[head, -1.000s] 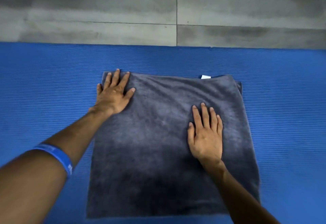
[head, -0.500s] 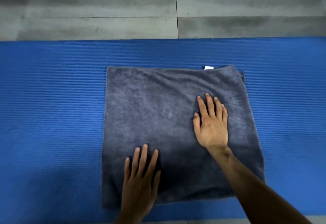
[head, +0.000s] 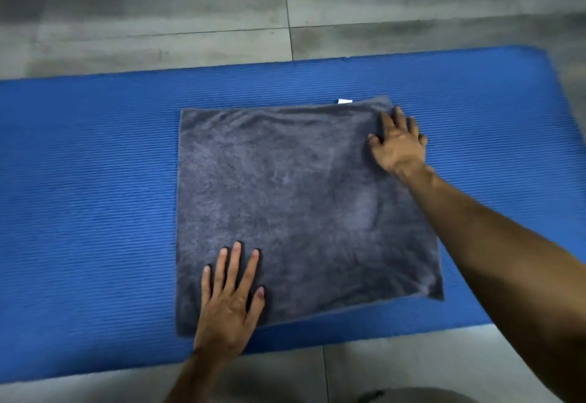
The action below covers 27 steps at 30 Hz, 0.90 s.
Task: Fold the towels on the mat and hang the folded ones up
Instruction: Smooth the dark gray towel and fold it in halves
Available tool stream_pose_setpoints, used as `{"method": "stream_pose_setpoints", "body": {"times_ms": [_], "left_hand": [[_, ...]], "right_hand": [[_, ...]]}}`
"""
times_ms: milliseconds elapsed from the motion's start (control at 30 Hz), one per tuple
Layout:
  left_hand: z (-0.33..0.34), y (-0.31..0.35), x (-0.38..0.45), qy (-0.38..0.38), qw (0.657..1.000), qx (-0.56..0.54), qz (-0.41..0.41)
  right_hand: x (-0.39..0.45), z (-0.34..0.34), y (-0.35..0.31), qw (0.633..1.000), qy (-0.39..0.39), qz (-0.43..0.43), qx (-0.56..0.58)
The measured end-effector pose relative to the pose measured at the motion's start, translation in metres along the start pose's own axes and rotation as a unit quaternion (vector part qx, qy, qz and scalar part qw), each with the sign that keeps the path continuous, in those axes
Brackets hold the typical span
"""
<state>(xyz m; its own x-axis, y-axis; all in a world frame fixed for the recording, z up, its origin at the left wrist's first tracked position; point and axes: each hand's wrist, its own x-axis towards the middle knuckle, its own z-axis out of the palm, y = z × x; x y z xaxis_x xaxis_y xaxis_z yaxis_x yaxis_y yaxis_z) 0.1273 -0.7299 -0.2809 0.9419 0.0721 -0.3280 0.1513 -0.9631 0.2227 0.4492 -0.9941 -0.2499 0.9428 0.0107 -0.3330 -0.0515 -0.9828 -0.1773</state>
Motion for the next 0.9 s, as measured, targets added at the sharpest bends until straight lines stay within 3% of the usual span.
{"method": "stream_pose_setpoints", "body": {"times_ms": [133, 300, 367, 467, 533, 633, 767, 833, 900], "left_hand": [[0.0, -0.009, -0.009, 0.013, 1.0, -0.021, 0.01], [0.016, -0.019, -0.044, 0.085, 0.989, -0.037, -0.111], [0.02, -0.026, -0.057, 0.132, 0.983, -0.063, -0.113], [0.014, -0.032, -0.061, 0.189, 0.966, -0.135, -0.112], [0.001, -0.028, -0.057, 0.199, 0.945, -0.198, -0.167], [-0.007, -0.027, -0.054, 0.202, 0.908, -0.282, -0.235], [-0.006, -0.036, -0.056, 0.205, 0.821, -0.436, -0.306], [-0.012, -0.035, -0.057, 0.189, 0.793, -0.479, -0.326], [-0.018, -0.036, -0.056, 0.168, 0.79, -0.494, -0.32]], "right_hand": [[-0.073, 0.01, 0.026, 0.997, 0.045, 0.002, 0.062], [-0.195, 0.049, 0.082, 0.969, 0.085, 0.105, 0.206], [-0.223, 0.058, 0.098, 0.935, 0.082, 0.128, 0.319], [-0.237, 0.059, 0.105, 0.845, 0.021, 0.2, 0.496], [-0.236, 0.054, 0.103, 0.812, -0.018, 0.24, 0.532], [-0.231, 0.042, 0.097, 0.8, -0.03, 0.233, 0.552], [-0.228, 0.03, 0.091, 0.741, -0.049, 0.224, 0.631], [-0.227, 0.028, 0.094, 0.76, -0.076, 0.225, 0.604], [-0.225, 0.028, 0.1, 0.785, -0.1, 0.237, 0.564]]}}
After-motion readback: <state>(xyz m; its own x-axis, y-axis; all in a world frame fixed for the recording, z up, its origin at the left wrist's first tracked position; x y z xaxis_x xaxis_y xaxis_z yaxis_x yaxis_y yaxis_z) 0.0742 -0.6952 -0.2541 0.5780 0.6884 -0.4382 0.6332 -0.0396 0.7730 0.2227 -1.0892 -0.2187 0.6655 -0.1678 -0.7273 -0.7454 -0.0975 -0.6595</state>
